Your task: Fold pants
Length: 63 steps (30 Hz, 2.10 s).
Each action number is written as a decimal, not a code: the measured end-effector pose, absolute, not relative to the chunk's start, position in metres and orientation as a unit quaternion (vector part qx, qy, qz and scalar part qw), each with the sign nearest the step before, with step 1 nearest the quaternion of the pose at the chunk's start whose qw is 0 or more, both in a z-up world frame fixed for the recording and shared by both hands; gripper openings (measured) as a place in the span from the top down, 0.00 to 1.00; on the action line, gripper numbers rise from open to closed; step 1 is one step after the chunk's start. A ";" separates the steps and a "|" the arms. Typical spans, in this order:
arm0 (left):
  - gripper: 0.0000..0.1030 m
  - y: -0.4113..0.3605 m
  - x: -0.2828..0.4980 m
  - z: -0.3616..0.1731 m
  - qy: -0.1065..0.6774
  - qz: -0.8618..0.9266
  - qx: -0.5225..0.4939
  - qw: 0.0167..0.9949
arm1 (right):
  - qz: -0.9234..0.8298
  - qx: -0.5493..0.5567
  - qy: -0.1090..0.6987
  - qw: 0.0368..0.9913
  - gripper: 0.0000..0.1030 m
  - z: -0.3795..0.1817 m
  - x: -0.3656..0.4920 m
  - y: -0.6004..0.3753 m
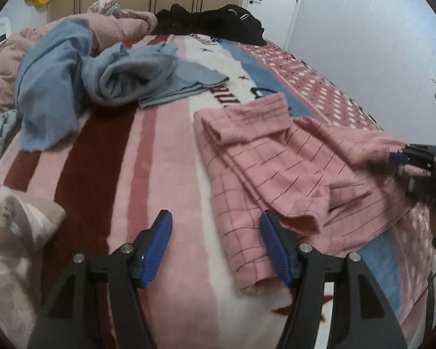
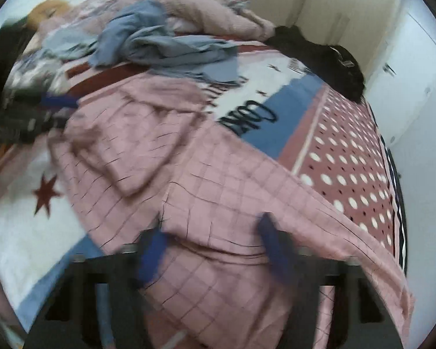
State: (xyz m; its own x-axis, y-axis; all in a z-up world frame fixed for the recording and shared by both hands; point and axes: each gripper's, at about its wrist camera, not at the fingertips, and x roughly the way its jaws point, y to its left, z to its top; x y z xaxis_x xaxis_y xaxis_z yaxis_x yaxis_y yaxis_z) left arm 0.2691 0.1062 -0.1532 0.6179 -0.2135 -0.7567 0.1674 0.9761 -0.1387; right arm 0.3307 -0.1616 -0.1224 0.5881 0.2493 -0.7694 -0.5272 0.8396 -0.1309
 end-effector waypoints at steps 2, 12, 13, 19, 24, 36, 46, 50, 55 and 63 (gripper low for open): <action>0.43 0.107 0.267 -0.156 0.428 -0.102 -0.023 0.897 | 0.217 -0.111 0.404 0.882 0.93 -0.116 0.345 -0.182; 0.43 0.111 0.268 -0.152 0.434 -0.093 -0.037 0.895 | 0.098 0.013 0.465 0.880 0.94 -0.130 0.415 -0.266; 0.43 0.113 0.268 -0.148 0.431 -0.092 -0.042 0.897 | 0.094 0.025 0.472 0.876 0.94 -0.133 0.417 -0.271; 0.38 0.131 0.262 -0.128 0.403 -0.080 -0.075 0.909 | 0.139 0.002 0.415 0.899 0.63 -0.095 0.379 -0.238; 0.38 0.146 0.255 -0.118 0.386 -0.080 -0.102 0.913 | 0.252 -0.012 0.379 0.890 0.47 -0.074 0.339 -0.158; 0.38 0.167 0.240 -0.105 0.364 -0.102 -0.128 0.917 | 0.248 -0.181 0.378 0.874 0.39 -0.130 0.312 -0.014; 0.38 0.170 0.237 -0.106 0.366 -0.109 -0.134 0.914 | 0.178 -0.045 0.389 0.903 0.97 -0.112 0.334 -0.083; 0.38 0.165 0.238 -0.107 0.369 -0.118 -0.135 0.912 | 0.167 0.008 0.387 0.907 0.98 -0.099 0.332 -0.121; 0.38 0.162 0.242 -0.107 0.369 -0.116 -0.138 0.912 | 0.237 -0.018 0.389 0.890 0.76 -0.091 0.322 -0.105; 0.33 0.164 0.253 -0.118 0.385 -0.102 -0.138 0.907 | 0.270 -0.105 0.389 0.874 0.41 -0.112 0.318 -0.024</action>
